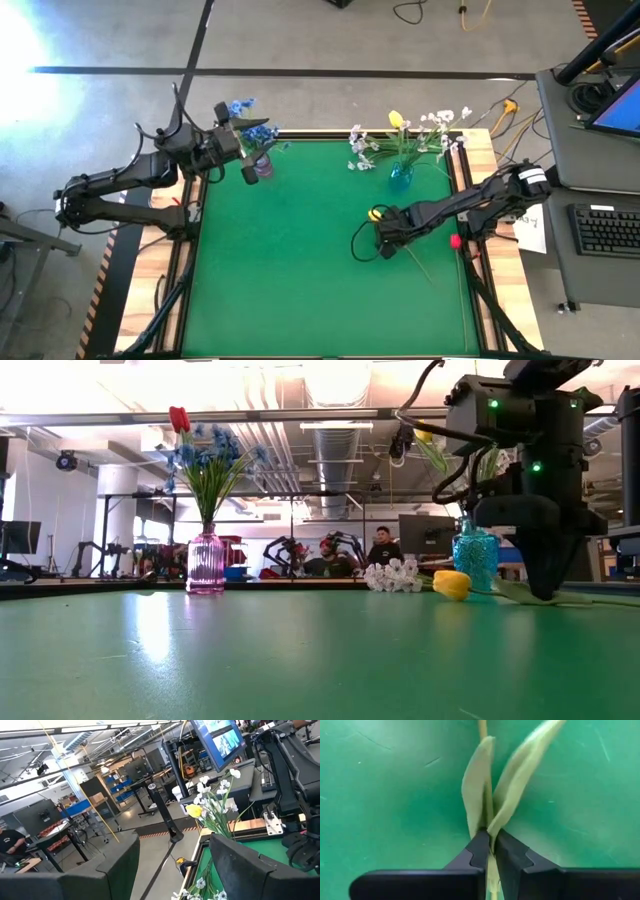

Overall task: Sort flowers into vase by color
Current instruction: Put the yellow tulip into the blue vase

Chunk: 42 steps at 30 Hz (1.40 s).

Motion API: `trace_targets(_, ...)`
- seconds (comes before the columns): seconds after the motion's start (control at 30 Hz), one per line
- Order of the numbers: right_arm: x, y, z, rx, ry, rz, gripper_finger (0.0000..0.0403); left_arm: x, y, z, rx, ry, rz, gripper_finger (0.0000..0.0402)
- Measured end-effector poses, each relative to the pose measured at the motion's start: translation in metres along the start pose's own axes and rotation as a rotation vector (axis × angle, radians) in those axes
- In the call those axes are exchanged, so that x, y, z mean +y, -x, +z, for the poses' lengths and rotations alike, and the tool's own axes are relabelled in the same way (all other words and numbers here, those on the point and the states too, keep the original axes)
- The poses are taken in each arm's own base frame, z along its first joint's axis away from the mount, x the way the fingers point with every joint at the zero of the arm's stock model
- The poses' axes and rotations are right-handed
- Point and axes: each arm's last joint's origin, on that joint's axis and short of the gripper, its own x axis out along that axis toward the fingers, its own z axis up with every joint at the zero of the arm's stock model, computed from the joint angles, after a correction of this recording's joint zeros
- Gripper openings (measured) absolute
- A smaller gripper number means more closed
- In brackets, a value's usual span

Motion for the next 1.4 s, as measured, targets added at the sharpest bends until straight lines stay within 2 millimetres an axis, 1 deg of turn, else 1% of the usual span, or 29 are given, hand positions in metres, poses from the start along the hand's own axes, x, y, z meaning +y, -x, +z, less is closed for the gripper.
trace_targets(0.07,0.002,0.010,0.002,-0.014,0.009,0.031,0.0018,0.000,0.000,0.000,-0.003,0.016,0.001,0.0229)
trace_targets(0.17,0.009,0.035,0.008,-0.076,0.037,0.128,0.0018,0.000,0.000,0.000,-0.004,0.047,-0.001,0.0229)
trace_targets(0.23,0.012,0.051,0.012,-0.164,0.063,0.156,0.0018,-0.001,-0.001,-0.001,0.004,0.073,-0.007,0.0229)
trace_targets(0.3,0.014,0.070,0.019,-0.330,0.074,0.168,0.0018,-0.002,-0.001,-0.002,0.010,0.099,-0.041,0.0229)
trace_targets(0.37,0.015,0.086,0.026,-0.531,0.082,0.168,0.0018,-0.005,-0.001,-0.002,-0.005,0.130,-0.116,0.0229)
trace_targets(0.47,0.016,0.106,0.035,-0.817,0.111,0.154,0.0018,-0.008,0.000,-0.001,-0.040,0.170,-0.224,0.0229)
trace_targets(0.57,0.016,0.127,0.040,-1.062,0.122,0.125,0.0018,-0.009,0.000,0.000,-0.055,0.192,-0.271,0.0229)
trace_targets(0.67,0.012,0.146,0.042,-1.233,0.137,0.070,0.0018,-0.010,-0.002,-0.002,-0.040,0.212,-0.276,0.0229)
trace_targets(0.73,0.005,0.157,0.041,-1.322,0.092,0.004,0.0018,-0.012,-0.006,-0.004,-0.025,0.220,-0.281,0.0229)
trace_targets(0.87,-0.019,0.177,0.034,-1.420,-0.067,-0.159,0.0018,-0.017,-0.015,-0.010,0.011,0.217,-0.293,0.0229)
trace_targets(1.03,-0.048,0.184,0.024,-1.452,-0.217,-0.248,0.0018,-0.021,-0.024,-0.014,0.014,0.199,-0.295,0.0229)
trace_targets(1.2,-0.072,0.186,0.028,-1.467,-0.353,-0.283,0.0018,-0.021,-0.028,-0.012,-0.023,0.163,-0.283,0.0229)
trace_targets(1.33,-0.082,0.186,0.037,-1.460,-0.386,-0.347,0.0017,-0.019,-0.027,-0.008,-0.040,0.148,-0.272,0.0229)
trace_targets(1.4,-0.086,0.186,0.041,-1.459,-0.391,-0.351,0.0018,-0.018,-0.026,-0.007,-0.045,0.138,-0.269,0.0229)
